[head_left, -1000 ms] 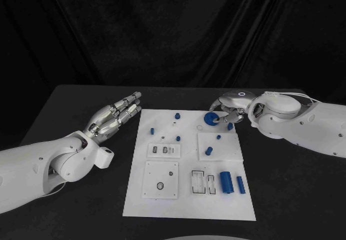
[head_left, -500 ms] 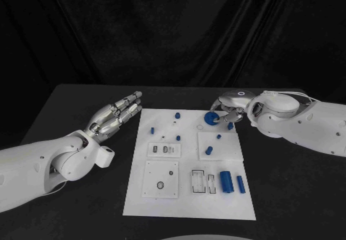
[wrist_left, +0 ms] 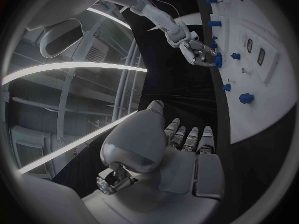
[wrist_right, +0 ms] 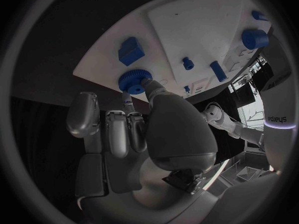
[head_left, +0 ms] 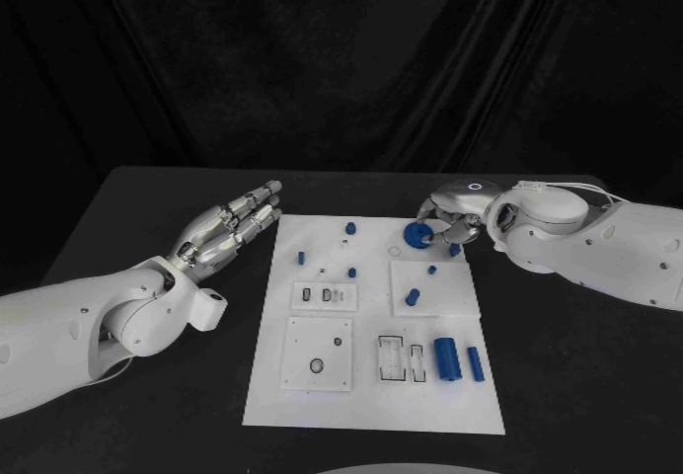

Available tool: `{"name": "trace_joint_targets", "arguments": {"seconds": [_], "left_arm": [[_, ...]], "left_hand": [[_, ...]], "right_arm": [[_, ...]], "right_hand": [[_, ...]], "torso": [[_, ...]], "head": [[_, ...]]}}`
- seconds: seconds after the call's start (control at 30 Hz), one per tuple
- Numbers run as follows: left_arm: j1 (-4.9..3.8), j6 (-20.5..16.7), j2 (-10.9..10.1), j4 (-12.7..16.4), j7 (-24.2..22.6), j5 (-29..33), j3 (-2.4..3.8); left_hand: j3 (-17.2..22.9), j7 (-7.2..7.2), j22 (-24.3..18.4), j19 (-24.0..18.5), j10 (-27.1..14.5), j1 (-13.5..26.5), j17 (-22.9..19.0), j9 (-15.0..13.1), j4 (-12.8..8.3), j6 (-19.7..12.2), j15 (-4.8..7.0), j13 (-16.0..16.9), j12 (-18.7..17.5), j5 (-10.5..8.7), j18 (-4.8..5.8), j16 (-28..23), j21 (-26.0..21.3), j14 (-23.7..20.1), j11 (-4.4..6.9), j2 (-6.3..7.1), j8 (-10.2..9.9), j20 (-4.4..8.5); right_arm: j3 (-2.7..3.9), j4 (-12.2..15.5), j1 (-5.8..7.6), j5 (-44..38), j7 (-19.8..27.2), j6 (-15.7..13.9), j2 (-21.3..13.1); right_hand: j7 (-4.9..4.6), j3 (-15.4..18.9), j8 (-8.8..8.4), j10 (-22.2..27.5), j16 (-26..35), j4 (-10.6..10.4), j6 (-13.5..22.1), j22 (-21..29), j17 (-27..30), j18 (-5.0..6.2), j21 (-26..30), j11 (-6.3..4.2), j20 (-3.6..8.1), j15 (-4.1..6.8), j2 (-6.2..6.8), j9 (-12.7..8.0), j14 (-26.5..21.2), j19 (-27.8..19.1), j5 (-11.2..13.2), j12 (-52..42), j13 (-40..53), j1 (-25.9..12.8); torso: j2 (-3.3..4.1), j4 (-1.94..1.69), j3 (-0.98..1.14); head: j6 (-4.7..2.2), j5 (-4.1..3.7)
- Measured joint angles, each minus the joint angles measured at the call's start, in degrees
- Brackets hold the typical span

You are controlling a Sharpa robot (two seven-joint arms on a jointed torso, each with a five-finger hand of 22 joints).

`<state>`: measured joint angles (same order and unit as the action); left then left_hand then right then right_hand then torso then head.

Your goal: Assemble the parts on the task board

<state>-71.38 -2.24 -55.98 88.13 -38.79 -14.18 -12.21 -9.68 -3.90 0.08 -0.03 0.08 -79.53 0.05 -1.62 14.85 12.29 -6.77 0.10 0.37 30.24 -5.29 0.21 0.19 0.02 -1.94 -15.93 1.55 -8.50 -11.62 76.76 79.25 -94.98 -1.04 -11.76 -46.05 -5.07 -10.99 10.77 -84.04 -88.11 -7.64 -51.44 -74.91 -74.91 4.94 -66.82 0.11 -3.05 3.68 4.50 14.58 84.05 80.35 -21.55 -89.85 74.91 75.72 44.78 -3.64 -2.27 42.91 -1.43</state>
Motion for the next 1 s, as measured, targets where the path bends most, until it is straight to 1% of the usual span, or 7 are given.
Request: {"name": "trace_joint_targets", "arguments": {"seconds": [0.2,0.33,0.47,0.53,0.63,0.8,1.0], "left_arm": [[0.00,0.2,0.0,0.0,0.0,0.0,0.00],[0.00,0.3,0.0,0.0,0.0,0.0,0.00],[0.00,0.4,0.0,0.0,0.0,0.0,0.00],[0.00,0.4,-0.1,0.0,0.0,0.0,0.00],[0.00,0.5,-0.1,0.0,0.0,0.0,0.00],[0.00,0.5,-0.1,0.0,0.0,0.0,0.00],[0.00,0.6,-0.1,-0.1,0.0,0.0,0.00]], "left_hand": [[0.2,0.00,0.0,0.0,0.0,0.0,0.0,0.0,-0.2,0.0,0.00,0.0,0.0,0.00,0.00,0.0,0.0,0.0,0.00,0.00,0.0,0.00],[0.2,0.00,0.0,0.2,0.0,-0.2,0.0,0.0,-0.2,0.0,0.00,0.0,0.0,0.00,0.00,0.0,0.0,0.0,0.00,-0.20,0.0,-0.21],[0.4,-0.21,0.0,0.0,-0.2,-0.2,0.0,0.0,-0.4,0.2,0.00,0.0,0.0,0.00,0.00,0.0,0.0,0.0,-0.20,-0.23,0.0,-0.42],[0.4,-0.21,0.0,0.0,-0.2,-0.2,0.0,0.0,-0.4,0.2,0.00,0.0,0.0,0.00,0.00,0.0,0.0,0.0,-0.21,-0.23,0.0,-0.42],[0.5,-0.21,0.0,0.0,-0.2,-0.2,0.0,0.0,-0.5,0.2,-0.06,0.0,0.0,0.00,0.00,0.0,0.0,-0.1,-0.21,-0.23,0.0,-0.42],[0.8,-0.21,0.0,0.0,-0.2,-0.2,0.0,0.0,-0.8,0.2,-0.33,0.0,0.0,0.00,0.00,0.0,0.0,-0.1,-0.20,-0.23,0.0,-0.41],[0.9,-0.21,0.0,0.0,-0.2,-0.5,0.0,0.0,-0.9,0.2,-0.42,0.0,0.0,0.22,0.01,0.0,0.0,0.0,-0.20,-0.46,0.0,-0.82]], "right_arm": [[0.09,-0.1,-0.08,0.1,0.2,-0.1,0.2],[0.10,-0.1,-0.14,0.2,0.5,-0.3,0.3],[0.05,0.2,-0.24,0.2,0.9,-0.8,0.2],[-0.02,0.6,-0.33,0.2,1.3,-1.2,-0.1],[-0.14,1.2,-0.44,0.3,1.7,-1.8,-0.5],[-0.30,2.7,-0.45,1.7,2.2,-2.3,-0.9],[-0.28,4.5,0.40,4.4,2.3,-2.6,-1.1]], "right_hand": [[-0.79,-1.1,0.52,0.0,0.3,1.1,-0.9,0.0,0.0,0.00,0.4,0.00,0.08,0.00,0.40,0.0,0.0,-0.1,-2.4,0.0,0.0,0.9],[-1.70,-1.7,0.52,0.0,0.5,1.7,-1.8,0.0,0.0,0.00,0.7,0.00,0.08,0.00,0.93,-0.1,0.0,-0.1,-7.8,0.0,0.0,1.5],[-1.72,-2.6,0.52,0.0,0.2,1.8,-1.8,0.0,0.0,-0.01,-0.4,0.00,0.57,0.00,1.08,-0.1,0.0,0.5,-11.4,0.0,0.0,1.7],[-1.73,-3.4,0.52,0.0,-0.8,2.6,-1.8,0.0,0.0,0.00,-1.9,0.00,0.57,0.00,1.21,-6.3,0.0,1.5,-12.8,0.0,0.0,1.8],[-1.73,-3.9,0.52,0.1,-1.4,2.6,-1.8,0.0,0.0,0.00,-2.8,-0.35,0.72,0.00,1.26,-6.4,0.0,1.8,-13.0,0.0,0.0,1.6],[-1.97,-3.9,0.54,0.0,-1.6,2.1,-2.0,0.0,0.0,-0.01,-3.1,-0.43,0.61,0.00,1.44,-6.4,0.0,2.0,-11.9,0.0,0.0,-0.5],[-2.22,-3.8,0.59,0.0,-1.6,1.8,-2.3,0.0,0.0,-0.01,-3.3,-0.42,0.58,0.00,1.37,-6.4,0.0,2.1,-11.9,0.0,0.0,-1.1]], "torso": [[0.01,-0.04,-0.01],[0.01,-0.06,-0.03],[0.02,-0.03,-0.03],[0.03,0.00,-0.03],[0.04,0.02,-0.03],[0.04,0.02,-0.05],[0.07,-0.02,-0.07]], "head": [[-0.02,-0.01],[0.01,0.08],[0.02,0.12],[0.02,0.12],[-0.02,0.12],[-0.05,0.16],[0.14,0.16]]}}
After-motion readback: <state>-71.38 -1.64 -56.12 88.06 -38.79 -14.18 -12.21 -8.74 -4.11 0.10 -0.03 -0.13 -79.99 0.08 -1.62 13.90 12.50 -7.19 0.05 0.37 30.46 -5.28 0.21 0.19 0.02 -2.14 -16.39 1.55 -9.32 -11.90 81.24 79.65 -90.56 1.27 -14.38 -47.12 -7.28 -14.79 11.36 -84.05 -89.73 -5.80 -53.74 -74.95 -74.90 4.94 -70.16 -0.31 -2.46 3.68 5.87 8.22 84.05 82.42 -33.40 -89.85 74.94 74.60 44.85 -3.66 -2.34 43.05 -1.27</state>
